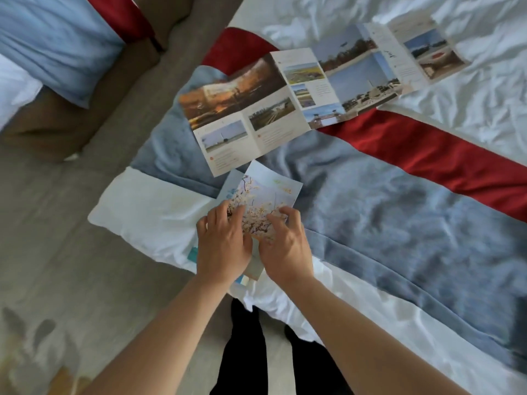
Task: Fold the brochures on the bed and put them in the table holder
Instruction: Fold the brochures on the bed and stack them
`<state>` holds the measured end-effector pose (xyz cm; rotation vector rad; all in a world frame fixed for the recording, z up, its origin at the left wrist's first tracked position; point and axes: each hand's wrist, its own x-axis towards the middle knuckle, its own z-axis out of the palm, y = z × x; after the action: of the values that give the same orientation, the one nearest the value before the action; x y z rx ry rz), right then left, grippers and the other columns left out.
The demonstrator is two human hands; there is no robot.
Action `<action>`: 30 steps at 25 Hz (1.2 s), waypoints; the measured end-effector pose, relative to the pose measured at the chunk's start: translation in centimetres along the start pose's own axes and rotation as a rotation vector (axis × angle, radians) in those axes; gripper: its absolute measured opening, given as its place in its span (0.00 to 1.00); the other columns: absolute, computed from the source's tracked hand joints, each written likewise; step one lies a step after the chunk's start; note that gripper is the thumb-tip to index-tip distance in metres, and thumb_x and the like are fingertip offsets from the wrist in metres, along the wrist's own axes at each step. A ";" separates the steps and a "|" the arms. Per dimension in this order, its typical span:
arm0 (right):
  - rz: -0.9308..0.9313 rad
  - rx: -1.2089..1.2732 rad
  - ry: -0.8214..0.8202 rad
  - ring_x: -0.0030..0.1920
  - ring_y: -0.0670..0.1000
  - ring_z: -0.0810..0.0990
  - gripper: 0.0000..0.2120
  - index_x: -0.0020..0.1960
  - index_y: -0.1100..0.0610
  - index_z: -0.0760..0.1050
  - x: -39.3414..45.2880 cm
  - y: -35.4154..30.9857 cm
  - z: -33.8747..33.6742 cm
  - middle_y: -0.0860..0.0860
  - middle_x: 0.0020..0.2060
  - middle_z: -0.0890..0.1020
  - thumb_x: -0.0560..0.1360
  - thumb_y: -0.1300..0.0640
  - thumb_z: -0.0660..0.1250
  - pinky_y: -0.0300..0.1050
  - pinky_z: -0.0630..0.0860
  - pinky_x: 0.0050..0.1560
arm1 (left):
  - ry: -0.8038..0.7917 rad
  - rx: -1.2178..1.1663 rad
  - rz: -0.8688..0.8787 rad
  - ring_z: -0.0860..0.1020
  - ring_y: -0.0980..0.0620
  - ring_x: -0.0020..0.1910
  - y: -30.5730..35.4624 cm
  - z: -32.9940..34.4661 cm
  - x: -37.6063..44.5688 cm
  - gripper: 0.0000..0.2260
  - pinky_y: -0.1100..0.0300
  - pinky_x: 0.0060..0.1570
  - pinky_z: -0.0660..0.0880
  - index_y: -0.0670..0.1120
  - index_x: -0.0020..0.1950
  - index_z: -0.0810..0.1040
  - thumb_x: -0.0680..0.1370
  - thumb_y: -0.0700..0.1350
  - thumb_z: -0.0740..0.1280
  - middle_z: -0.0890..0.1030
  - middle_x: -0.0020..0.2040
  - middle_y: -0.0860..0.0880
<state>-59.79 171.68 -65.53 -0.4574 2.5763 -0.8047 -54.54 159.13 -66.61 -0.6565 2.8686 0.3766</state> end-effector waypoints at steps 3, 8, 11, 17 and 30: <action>-0.019 -0.004 -0.030 0.60 0.64 0.75 0.24 0.64 0.61 0.78 0.1 -1.4 2.0 0.59 0.66 0.71 0.68 0.66 0.71 0.56 0.78 0.56 | -0.019 0.007 0.010 0.71 0.40 0.65 -3.0 0.5 -0.2 0.30 0.44 0.60 0.67 0.47 0.70 0.72 0.68 0.47 0.73 0.71 0.68 0.43; 0.006 -0.048 -0.099 0.63 0.62 0.74 0.26 0.67 0.60 0.74 0.2 -1.8 4.1 0.57 0.68 0.69 0.70 0.65 0.71 0.54 0.76 0.57 | -0.113 0.026 -0.001 0.71 0.41 0.65 -4.5 1.6 -0.6 0.32 0.46 0.60 0.67 0.49 0.71 0.72 0.68 0.46 0.75 0.71 0.69 0.43; 0.042 -0.100 -0.112 0.65 0.58 0.72 0.28 0.71 0.58 0.69 0.3 -1.7 4.3 0.54 0.68 0.69 0.72 0.61 0.71 0.51 0.72 0.62 | -0.164 0.063 0.014 0.67 0.42 0.70 -3.9 2.3 -0.8 0.32 0.47 0.64 0.64 0.52 0.74 0.68 0.71 0.48 0.72 0.67 0.73 0.45; -0.024 -0.357 -0.098 0.73 0.56 0.62 0.29 0.73 0.53 0.65 1.4 -0.8 3.5 0.52 0.74 0.63 0.73 0.54 0.68 0.52 0.65 0.67 | -0.221 0.077 0.039 0.53 0.38 0.78 -4.3 2.9 -1.3 0.33 0.40 0.71 0.63 0.54 0.79 0.58 0.76 0.52 0.68 0.54 0.80 0.41; -0.182 -0.547 -0.237 0.78 0.58 0.49 0.35 0.76 0.53 0.60 3.1 0.6 4.5 0.54 0.79 0.54 0.75 0.43 0.68 0.57 0.58 0.73 | -0.226 0.058 0.043 0.53 0.36 0.78 -4.4 4.4 -1.5 0.38 0.44 0.70 0.64 0.54 0.79 0.57 0.74 0.58 0.71 0.50 0.80 0.35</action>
<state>-60.50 168.73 -70.18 -0.8972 2.5246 -0.0687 -50.76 157.09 -71.35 -0.5080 2.6707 0.3483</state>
